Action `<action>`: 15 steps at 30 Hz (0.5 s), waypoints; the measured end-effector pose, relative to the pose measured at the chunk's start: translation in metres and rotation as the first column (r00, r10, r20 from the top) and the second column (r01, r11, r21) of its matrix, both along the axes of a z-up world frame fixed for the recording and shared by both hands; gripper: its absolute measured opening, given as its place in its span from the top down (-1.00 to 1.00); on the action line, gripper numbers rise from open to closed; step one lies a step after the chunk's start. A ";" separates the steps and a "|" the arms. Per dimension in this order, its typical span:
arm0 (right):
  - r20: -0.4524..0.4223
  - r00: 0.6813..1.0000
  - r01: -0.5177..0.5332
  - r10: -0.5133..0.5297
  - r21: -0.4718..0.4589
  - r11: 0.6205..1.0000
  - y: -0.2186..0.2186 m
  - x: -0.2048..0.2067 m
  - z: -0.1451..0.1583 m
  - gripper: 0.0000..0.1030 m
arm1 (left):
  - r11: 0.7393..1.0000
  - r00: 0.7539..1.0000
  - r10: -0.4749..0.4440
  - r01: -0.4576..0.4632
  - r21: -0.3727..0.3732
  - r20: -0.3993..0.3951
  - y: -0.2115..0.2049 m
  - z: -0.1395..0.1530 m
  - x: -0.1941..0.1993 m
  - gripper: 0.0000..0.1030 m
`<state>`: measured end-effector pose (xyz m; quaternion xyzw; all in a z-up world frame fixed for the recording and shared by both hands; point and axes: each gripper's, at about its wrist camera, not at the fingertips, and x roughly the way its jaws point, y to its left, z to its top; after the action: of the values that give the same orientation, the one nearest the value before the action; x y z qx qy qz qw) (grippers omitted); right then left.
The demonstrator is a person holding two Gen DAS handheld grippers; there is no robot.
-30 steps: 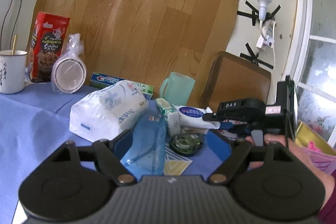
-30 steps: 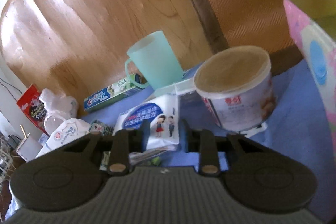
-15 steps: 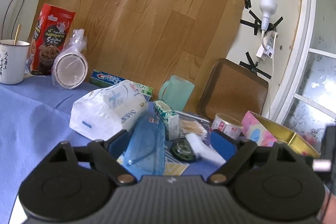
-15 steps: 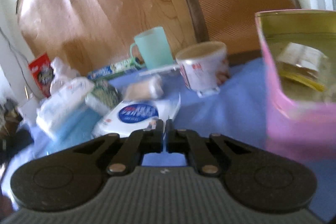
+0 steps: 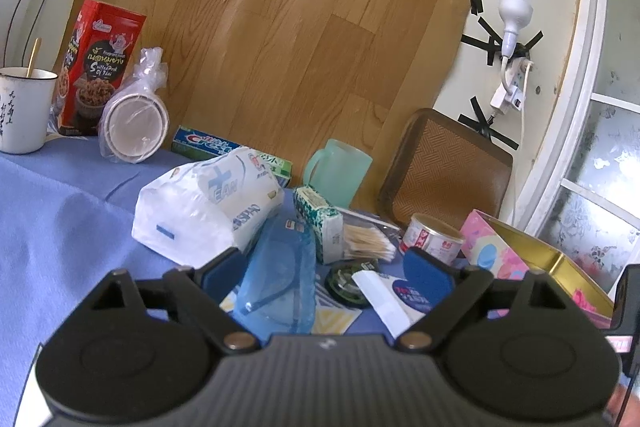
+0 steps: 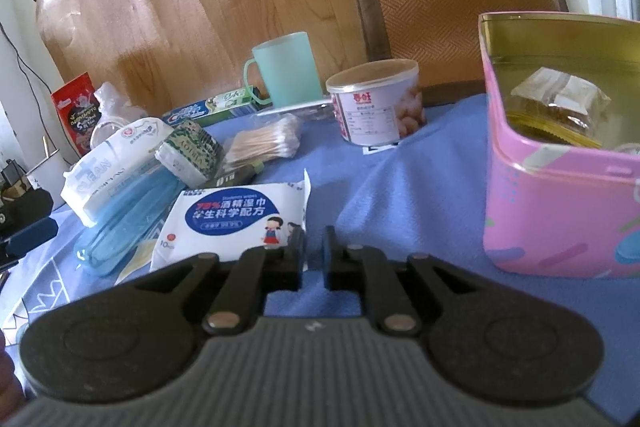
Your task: Organize soft objects
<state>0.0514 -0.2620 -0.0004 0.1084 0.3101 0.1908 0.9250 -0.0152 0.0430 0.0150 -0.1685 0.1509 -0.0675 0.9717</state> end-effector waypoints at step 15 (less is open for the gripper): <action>0.003 1.000 0.001 -0.001 -0.008 1.000 0.002 -0.001 0.000 0.75 | 1.000 1.000 0.000 0.000 0.001 -0.002 0.000 0.000 -0.001 -0.76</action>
<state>0.0507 -0.2603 -0.0003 0.1047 0.3091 0.1894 0.9261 -0.0158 0.0426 0.0152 -0.1679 0.1518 -0.0674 0.9717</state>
